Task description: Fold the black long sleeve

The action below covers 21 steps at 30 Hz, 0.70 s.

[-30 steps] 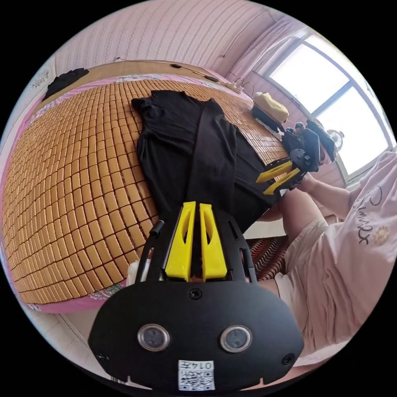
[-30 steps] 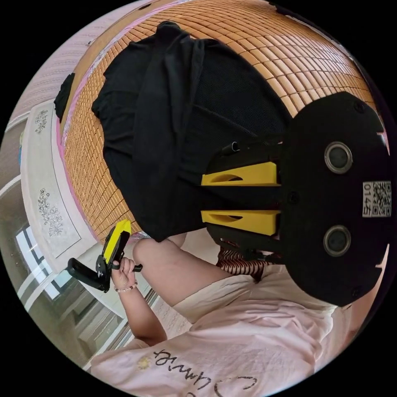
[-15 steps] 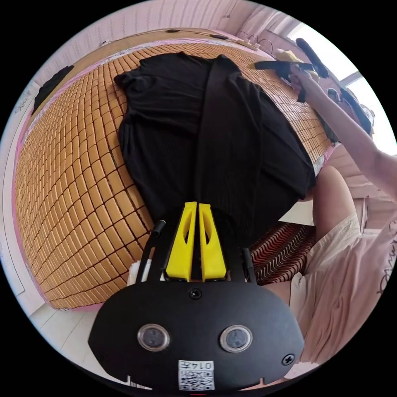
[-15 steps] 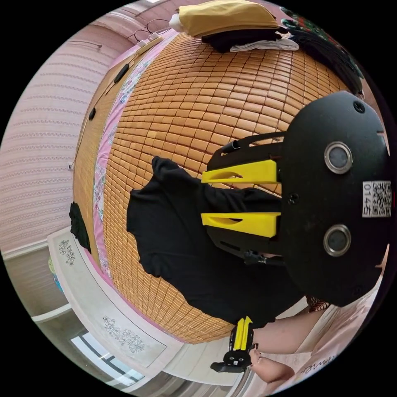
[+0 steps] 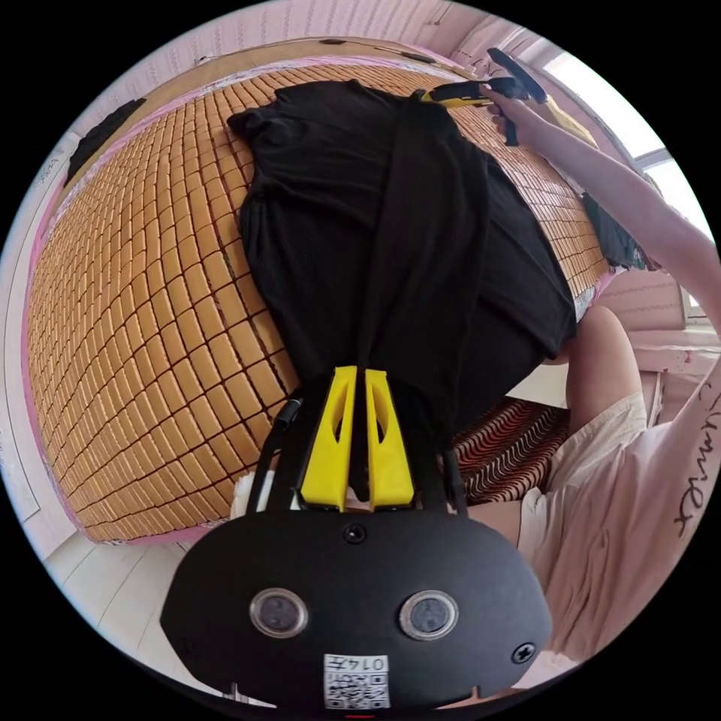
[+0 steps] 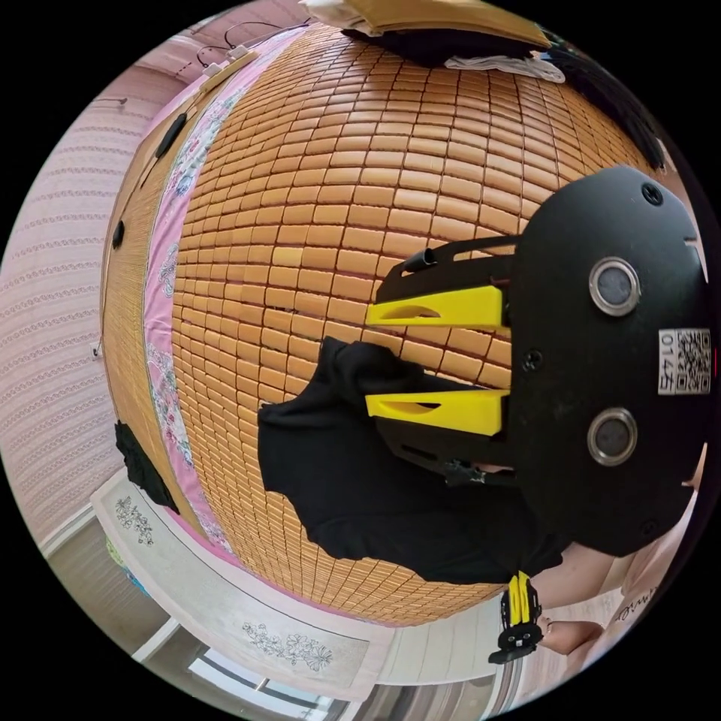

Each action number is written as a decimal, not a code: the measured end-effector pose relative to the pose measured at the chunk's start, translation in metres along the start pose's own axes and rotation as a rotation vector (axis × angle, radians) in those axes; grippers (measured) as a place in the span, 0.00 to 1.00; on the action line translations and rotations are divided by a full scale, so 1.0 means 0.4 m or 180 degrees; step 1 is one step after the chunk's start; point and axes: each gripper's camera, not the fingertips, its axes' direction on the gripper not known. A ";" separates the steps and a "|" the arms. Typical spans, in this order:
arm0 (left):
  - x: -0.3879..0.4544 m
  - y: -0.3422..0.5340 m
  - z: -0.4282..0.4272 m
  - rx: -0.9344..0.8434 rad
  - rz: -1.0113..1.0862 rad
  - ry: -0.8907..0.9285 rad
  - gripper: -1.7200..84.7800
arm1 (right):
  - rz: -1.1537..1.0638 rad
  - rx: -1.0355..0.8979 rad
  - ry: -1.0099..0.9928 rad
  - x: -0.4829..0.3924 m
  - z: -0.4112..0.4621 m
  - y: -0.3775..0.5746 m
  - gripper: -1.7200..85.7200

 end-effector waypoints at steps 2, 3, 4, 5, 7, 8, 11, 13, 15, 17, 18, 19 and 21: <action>-0.034 -0.007 -0.041 0.0107 0.0010 -0.0007 0.04 | -0.0075 -0.0036 -0.0091 0.007 -0.004 -0.019 0.10; -0.065 -0.018 -0.075 0.0203 -0.0004 -0.0064 0.05 | -0.0087 -0.0057 -0.0132 0.010 -0.005 -0.025 0.09; -0.083 -0.027 -0.092 0.0262 -0.0016 -0.0108 0.05 | -0.0130 -0.0099 -0.0180 0.015 -0.008 -0.036 0.07; -0.123 -0.051 -0.127 0.0394 -0.0042 -0.0198 0.05 | -0.0148 -0.0110 -0.0151 0.020 -0.016 -0.045 0.06; -0.189 -0.109 -0.179 0.0712 -0.0115 -0.0299 0.06 | -0.0189 -0.0123 -0.0162 0.029 -0.027 -0.059 0.04; -0.234 -0.162 -0.206 0.0981 -0.0141 -0.0270 0.05 | -0.0209 -0.0152 -0.0155 0.035 -0.031 -0.067 0.04; -0.352 -0.340 -0.214 0.1227 -0.0349 0.0160 0.08 | -0.0225 -0.0214 -0.0192 0.053 -0.043 -0.081 0.03; -0.409 -0.447 -0.183 0.1174 -0.0508 0.0266 0.10 | -0.0182 -0.0210 -0.0208 0.070 -0.055 -0.087 0.02; -0.480 -0.562 -0.127 0.1087 -0.0805 0.0516 0.13 | -0.0117 -0.0212 -0.0224 0.093 -0.066 -0.093 0.02; -0.523 -0.628 -0.085 0.0950 -0.0988 0.0689 0.13 | -0.0022 -0.0209 -0.0274 0.128 -0.084 -0.101 0.02; -0.545 -0.665 -0.059 0.0814 -0.1081 0.0716 0.11 | 0.0002 -0.0208 -0.0283 0.137 -0.090 -0.103 0.02; -0.554 -0.680 -0.048 0.0759 -0.1105 0.0743 0.09 | 0.0026 -0.0205 -0.0304 0.153 -0.101 -0.109 0.02; -0.584 -0.718 -0.039 0.0763 -0.1119 0.0877 0.05 | 0.0038 -0.0194 -0.0315 0.174 -0.122 -0.119 0.01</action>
